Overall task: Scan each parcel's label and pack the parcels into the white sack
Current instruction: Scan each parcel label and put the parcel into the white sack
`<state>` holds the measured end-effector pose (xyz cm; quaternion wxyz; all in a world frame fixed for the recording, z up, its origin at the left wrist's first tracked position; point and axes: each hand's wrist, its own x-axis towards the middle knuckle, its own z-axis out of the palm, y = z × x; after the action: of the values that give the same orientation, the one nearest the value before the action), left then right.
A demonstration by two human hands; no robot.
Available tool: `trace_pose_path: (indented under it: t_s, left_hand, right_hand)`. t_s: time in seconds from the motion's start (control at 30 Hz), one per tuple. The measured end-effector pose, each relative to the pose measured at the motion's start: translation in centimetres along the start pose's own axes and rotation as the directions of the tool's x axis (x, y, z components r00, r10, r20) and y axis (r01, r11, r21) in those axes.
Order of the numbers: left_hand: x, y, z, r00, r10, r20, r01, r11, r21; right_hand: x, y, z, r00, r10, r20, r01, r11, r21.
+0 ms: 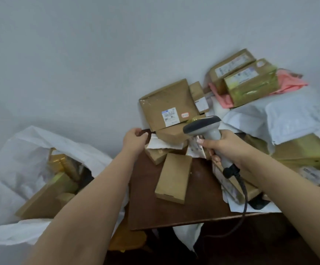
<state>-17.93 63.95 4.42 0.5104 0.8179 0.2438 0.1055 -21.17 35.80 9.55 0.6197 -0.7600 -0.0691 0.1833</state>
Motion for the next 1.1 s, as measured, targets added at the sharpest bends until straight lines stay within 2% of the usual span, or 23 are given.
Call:
trace_pose_path:
  t_s: [0.3, 0.57, 0.73, 0.87, 1.1]
  left_hand:
    - [-3.1, 10.8, 10.9, 0.960, 0.231, 0.161, -0.230, 0.973, -0.024]
    - [-3.9, 16.7, 17.9, 0.920, 0.309, 0.240, -0.313, 0.949, -0.023]
    - [-1.6, 19.4, 20.9, 0.907, 0.270, 0.324, -0.269, 0.962, -0.048]
    - [1.5, 20.6, 23.1, 0.927, 0.165, 0.336, -0.155, 0.986, -0.058]
    - [6.6, 20.9, 26.7, 0.910, 0.001, 0.415, 0.071, 0.985, -0.156]
  right_hand:
    - [-2.6, -1.8, -10.8, 0.983, -0.065, -0.169, 0.072, 0.997, 0.036]
    - [-1.4, -2.7, -17.8, 0.928, 0.015, -0.372, 0.054, 0.983, 0.175]
    - [1.9, -4.6, -20.6, 0.900, 0.117, -0.420, 0.031, 0.944, 0.328]
    - [6.5, -7.1, -22.0, 0.845, 0.265, -0.465, 0.027, 0.847, 0.531]
    - [11.9, -7.9, -22.2, 0.708, 0.302, -0.639, 0.096, 0.855, 0.509]
